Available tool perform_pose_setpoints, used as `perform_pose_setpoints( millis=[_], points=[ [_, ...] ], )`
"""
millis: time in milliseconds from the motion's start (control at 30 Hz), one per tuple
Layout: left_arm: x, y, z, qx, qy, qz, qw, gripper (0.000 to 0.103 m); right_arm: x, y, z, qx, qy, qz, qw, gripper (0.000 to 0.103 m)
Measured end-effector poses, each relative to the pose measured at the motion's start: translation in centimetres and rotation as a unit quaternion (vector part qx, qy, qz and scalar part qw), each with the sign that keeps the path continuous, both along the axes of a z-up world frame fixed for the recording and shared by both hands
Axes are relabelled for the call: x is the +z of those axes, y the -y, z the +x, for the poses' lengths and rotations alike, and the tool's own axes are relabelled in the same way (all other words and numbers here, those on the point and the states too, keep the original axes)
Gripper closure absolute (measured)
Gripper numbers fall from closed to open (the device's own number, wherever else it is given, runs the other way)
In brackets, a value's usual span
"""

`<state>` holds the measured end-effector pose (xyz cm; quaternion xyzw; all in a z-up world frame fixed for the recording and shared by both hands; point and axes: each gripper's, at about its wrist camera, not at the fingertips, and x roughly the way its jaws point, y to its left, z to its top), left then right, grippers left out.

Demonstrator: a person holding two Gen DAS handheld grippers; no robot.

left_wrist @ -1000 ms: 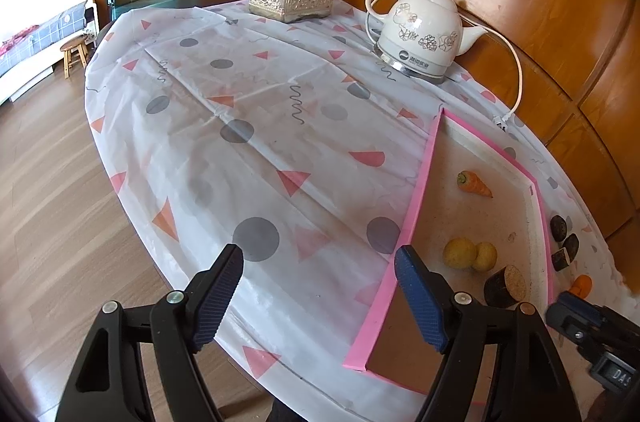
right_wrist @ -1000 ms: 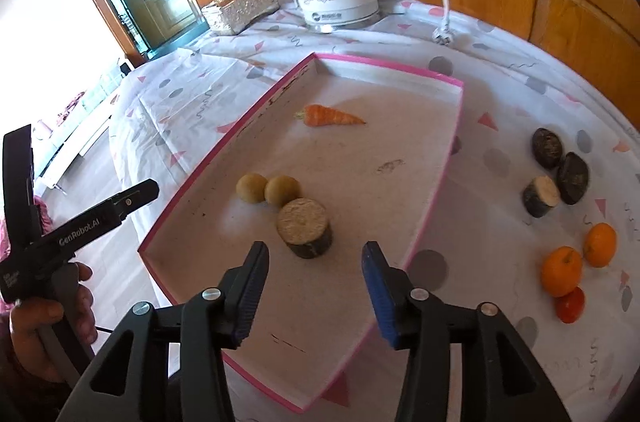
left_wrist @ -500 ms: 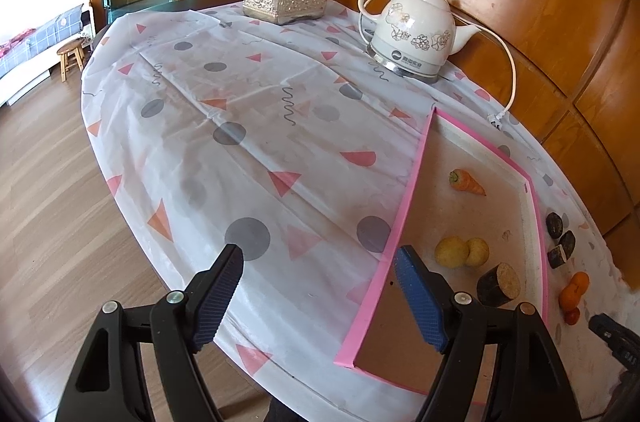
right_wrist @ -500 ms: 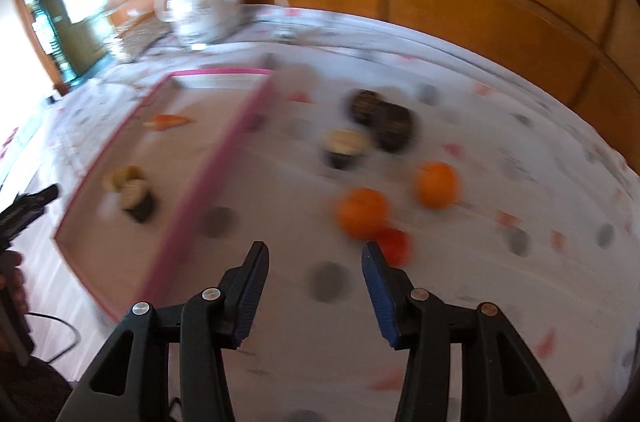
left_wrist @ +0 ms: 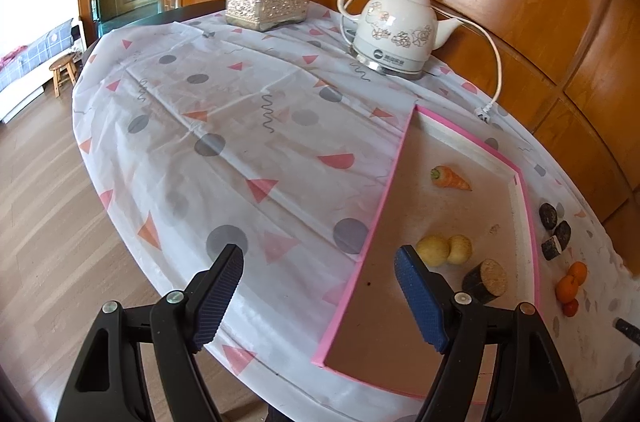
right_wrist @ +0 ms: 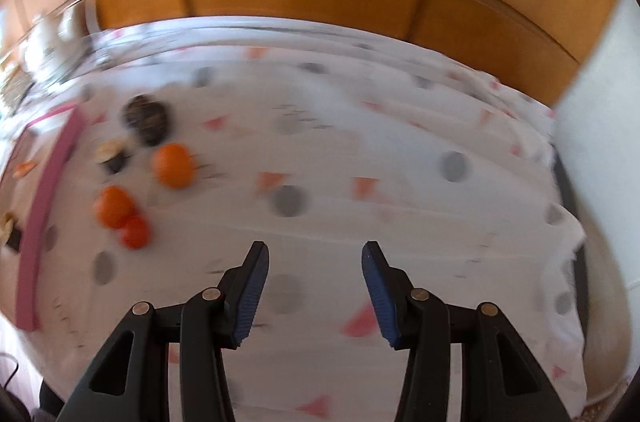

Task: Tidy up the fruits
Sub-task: 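Withdraw the right tool from the tray toward the remaining produce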

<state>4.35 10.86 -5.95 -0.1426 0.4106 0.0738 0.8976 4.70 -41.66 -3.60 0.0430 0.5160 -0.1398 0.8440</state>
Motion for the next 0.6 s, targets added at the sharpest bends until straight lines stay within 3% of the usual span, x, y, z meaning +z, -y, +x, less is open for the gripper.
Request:
perform_pose_setpoints(
  millis=[300,600],
  points=[
    [1.9,3.7,0.9,-0.057,0.011,0.006,0.9983,0.025,-0.2,8.7,-2.7,-0.119,-0.008,-0.035,0.992,0.054],
    [3.3,9.9,2.5,-0.147,0.011,-0.004,0.989,0.025,-0.2,16.2,-6.7,-0.301,0.026,0.015,0.953,0.052]
  ],
)
